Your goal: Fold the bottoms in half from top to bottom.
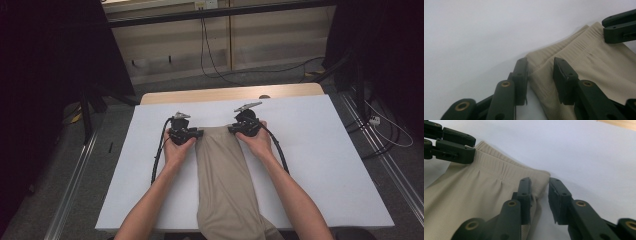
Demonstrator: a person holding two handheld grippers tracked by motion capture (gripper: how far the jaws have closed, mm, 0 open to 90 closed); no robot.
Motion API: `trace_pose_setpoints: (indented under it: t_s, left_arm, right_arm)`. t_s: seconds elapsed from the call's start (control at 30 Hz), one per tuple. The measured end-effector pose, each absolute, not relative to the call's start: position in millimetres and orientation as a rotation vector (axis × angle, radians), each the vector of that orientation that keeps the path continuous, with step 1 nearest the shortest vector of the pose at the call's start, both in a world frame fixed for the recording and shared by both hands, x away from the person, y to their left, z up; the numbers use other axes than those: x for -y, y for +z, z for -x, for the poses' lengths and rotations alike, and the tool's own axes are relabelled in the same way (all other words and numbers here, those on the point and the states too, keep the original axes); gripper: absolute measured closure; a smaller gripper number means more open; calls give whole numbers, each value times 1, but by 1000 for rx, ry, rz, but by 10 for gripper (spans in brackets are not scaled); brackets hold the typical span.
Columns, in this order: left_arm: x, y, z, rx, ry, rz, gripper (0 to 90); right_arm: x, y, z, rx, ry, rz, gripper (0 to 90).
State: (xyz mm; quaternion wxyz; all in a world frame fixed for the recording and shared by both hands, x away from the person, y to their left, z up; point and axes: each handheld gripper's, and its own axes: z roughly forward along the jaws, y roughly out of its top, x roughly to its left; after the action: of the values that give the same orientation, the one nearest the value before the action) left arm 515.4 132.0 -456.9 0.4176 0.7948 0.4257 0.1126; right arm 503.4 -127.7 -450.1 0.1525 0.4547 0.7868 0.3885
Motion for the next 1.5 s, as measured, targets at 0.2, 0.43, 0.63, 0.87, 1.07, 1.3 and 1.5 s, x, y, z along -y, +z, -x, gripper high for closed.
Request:
trace_pose_setpoints:
  t_s: [0.2,0.43,0.63,0.87,1.07,1.3,1.5]
  left_arm:
    - [-136,-457,-518,-1085,277,-1982,656]
    - [-137,-459,-521,-1083,262,-1978,674]
    - [-145,-457,-523,-1101,240,-1940,528]
    - [-146,-464,-527,-1119,197,-1911,468]
    - [-139,-467,-530,-1095,102,-1901,631]
    - [-128,-456,-526,-1059,94,-1904,799]
    - [-116,-424,-531,-1016,200,-1850,801]
  right_arm:
    - [122,-454,-512,-2250,1108,-1293,737]
    - [122,-453,-523,-2225,1149,-1369,570]
    - [125,-462,-527,-2249,1237,-1444,660]
    - [122,-459,-524,-2288,1223,-1415,813]
    - [126,-456,-519,-2299,1202,-1398,819]
    - [136,-444,-511,-2264,1232,-1380,820]
    - [150,-415,-511,-2157,1332,-1363,819]
